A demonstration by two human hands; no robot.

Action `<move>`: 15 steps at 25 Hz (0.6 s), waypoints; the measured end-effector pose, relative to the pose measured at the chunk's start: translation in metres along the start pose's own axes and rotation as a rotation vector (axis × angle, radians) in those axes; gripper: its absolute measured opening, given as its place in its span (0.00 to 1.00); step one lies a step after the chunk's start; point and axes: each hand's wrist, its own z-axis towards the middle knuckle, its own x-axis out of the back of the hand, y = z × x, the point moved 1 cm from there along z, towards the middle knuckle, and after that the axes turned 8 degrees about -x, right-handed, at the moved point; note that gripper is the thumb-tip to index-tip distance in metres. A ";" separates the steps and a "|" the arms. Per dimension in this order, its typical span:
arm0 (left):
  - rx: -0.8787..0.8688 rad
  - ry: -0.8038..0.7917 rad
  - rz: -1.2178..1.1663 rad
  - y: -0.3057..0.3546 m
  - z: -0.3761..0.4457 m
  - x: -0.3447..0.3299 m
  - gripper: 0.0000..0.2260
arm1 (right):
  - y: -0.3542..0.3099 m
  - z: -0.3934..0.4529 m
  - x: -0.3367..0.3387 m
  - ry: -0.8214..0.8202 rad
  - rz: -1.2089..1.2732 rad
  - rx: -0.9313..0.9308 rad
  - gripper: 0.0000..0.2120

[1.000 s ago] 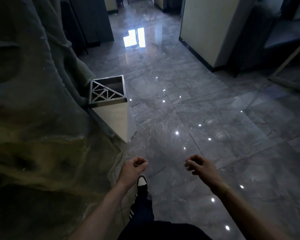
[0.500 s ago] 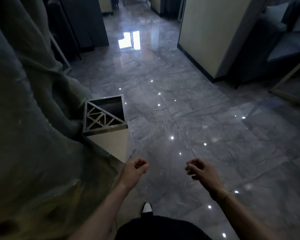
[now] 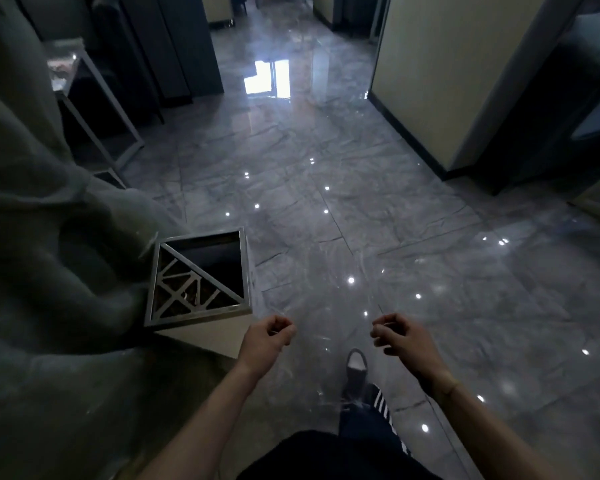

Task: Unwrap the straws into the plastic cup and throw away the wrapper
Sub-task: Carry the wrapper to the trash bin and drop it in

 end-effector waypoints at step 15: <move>0.158 0.307 -0.152 0.080 0.180 -0.048 0.03 | -0.159 0.227 0.073 -0.256 -0.172 0.096 0.03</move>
